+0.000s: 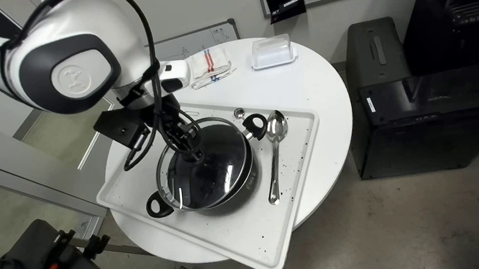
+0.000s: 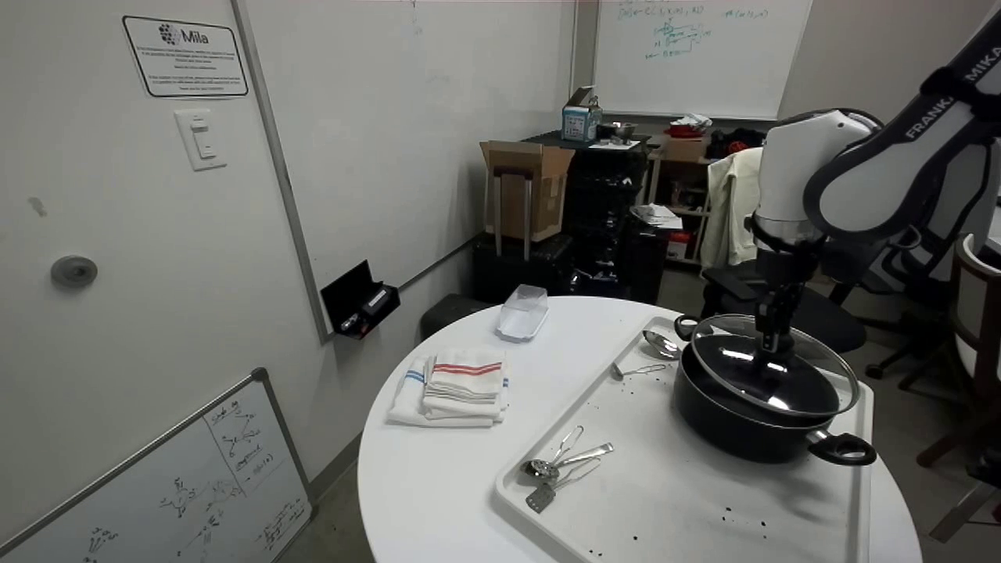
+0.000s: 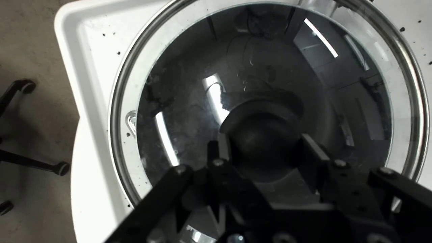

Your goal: Put the glass lid on the black pot.

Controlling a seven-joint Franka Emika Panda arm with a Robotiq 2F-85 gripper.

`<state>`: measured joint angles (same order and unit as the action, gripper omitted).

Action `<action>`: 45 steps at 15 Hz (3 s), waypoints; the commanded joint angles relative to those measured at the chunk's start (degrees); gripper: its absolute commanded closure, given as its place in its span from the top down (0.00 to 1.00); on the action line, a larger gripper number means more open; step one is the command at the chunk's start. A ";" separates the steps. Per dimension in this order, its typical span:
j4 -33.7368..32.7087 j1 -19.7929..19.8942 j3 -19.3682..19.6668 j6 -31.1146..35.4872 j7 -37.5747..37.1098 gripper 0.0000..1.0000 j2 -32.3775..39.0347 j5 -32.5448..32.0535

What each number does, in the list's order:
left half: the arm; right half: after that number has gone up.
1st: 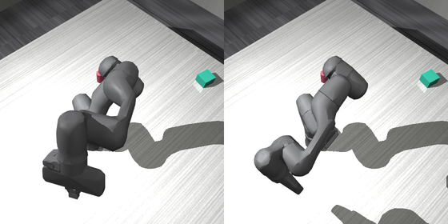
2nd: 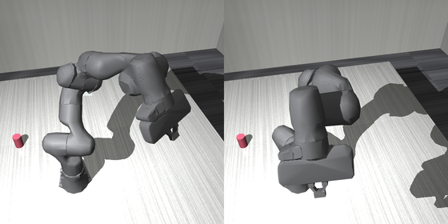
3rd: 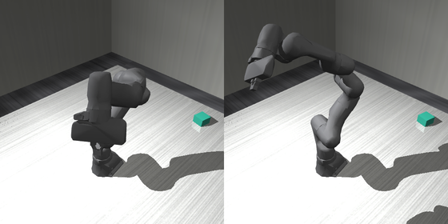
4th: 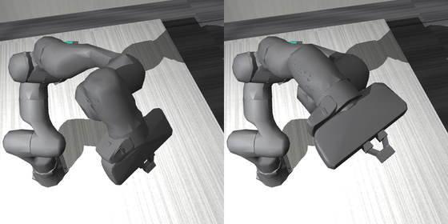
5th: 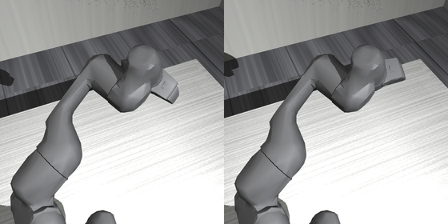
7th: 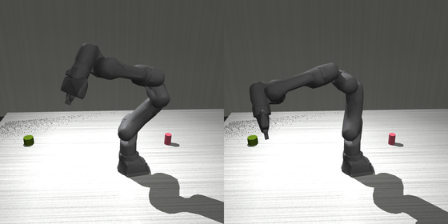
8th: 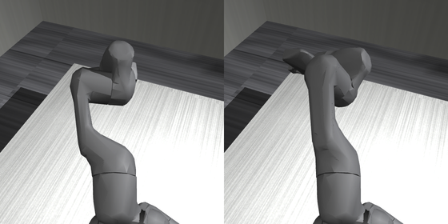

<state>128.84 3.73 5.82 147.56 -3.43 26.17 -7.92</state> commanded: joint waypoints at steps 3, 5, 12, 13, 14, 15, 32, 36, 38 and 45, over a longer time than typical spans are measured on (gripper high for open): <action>-4.33 -0.02 0.01 -1.43 -0.39 0.25 2.80 2.09; -5.03 -0.03 -0.13 -1.53 -0.29 0.25 3.46 2.59; -6.06 -0.45 -0.45 -1.64 -0.31 0.25 4.88 3.07; -6.02 -0.52 -0.47 -1.66 -0.31 0.25 4.94 3.03; -5.92 -0.58 -0.46 -1.54 -0.31 0.25 4.99 2.96; -5.81 -0.58 -0.49 -1.48 -0.25 0.25 5.04 2.94; -4.56 0.24 -0.02 -0.02 0.04 0.25 5.61 3.01; -4.61 0.25 -0.13 0.09 0.09 0.25 5.77 3.07; -4.69 0.16 -0.25 0.25 0.13 0.25 6.08 3.05; -4.95 0.49 -0.68 0.88 0.56 0.25 7.09 3.44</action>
<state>124.05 3.91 5.48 148.20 -3.57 33.10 -5.96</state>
